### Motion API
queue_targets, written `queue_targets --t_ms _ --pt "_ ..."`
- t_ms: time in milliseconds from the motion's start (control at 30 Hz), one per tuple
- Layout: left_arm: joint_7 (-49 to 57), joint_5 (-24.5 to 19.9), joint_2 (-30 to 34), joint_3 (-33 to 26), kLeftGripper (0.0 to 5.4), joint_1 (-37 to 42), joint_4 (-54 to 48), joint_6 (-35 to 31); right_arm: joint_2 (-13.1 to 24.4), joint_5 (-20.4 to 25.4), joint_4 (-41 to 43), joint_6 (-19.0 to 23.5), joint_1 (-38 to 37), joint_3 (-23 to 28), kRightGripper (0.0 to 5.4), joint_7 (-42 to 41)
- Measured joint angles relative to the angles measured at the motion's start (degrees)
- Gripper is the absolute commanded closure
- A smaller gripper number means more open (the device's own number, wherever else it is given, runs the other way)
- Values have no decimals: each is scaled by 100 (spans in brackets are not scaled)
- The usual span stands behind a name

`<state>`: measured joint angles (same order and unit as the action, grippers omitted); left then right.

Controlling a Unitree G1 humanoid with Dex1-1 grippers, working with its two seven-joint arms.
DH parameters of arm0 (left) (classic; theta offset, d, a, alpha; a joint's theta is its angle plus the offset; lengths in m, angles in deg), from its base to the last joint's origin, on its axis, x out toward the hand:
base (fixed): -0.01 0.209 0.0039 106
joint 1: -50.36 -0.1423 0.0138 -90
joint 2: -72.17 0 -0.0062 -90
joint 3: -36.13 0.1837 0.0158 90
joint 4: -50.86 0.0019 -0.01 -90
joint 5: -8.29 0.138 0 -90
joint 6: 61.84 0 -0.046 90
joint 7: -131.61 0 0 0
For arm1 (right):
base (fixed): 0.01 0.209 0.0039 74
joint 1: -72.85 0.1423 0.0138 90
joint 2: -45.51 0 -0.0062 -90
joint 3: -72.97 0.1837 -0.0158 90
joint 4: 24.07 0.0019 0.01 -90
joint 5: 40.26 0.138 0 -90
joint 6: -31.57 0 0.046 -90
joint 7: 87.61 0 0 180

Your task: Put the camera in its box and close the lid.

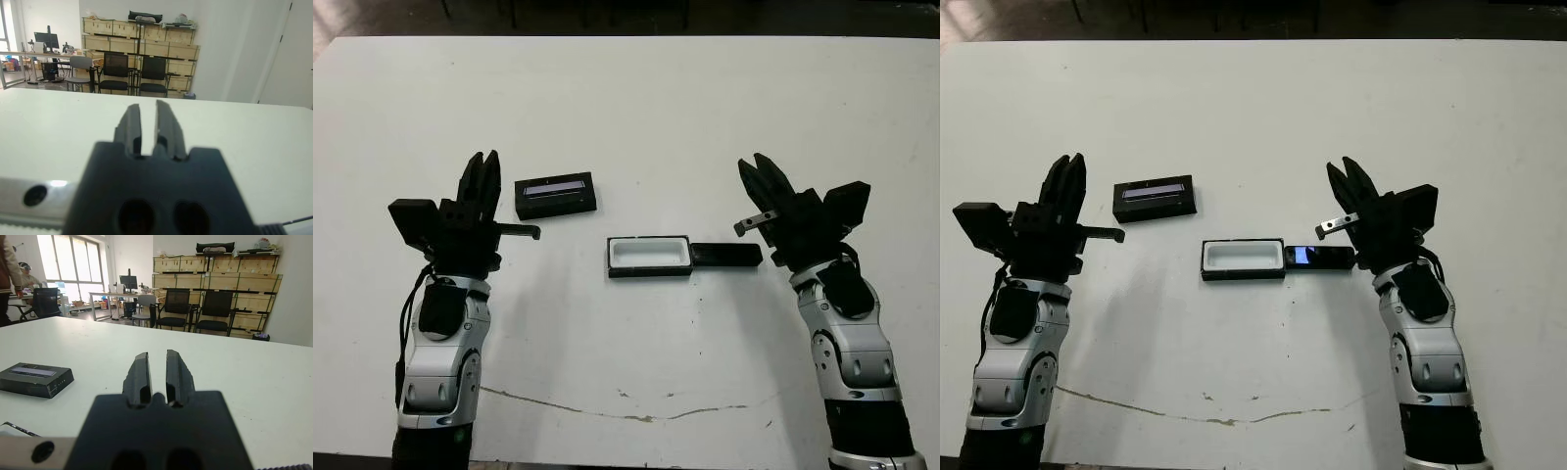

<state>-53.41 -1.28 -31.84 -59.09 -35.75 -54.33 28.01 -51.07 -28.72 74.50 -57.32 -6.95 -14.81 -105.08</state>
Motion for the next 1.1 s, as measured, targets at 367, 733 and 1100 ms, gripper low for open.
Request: queue_targets --t_ms 367,733,1100 --pt "8 25 -1 -2 539 -29 -7 1 31 -42 -161 -5 68 -18 540 -75" --pt "10 -9 -15 -1 539 -133 -162 -2 1354 -197 -714 313 1134 246 540 -821" --pt "49 -68 -64 51 539 -172 -184 -60 2317 -465 -2536 452 2396 -279 540 -2649"
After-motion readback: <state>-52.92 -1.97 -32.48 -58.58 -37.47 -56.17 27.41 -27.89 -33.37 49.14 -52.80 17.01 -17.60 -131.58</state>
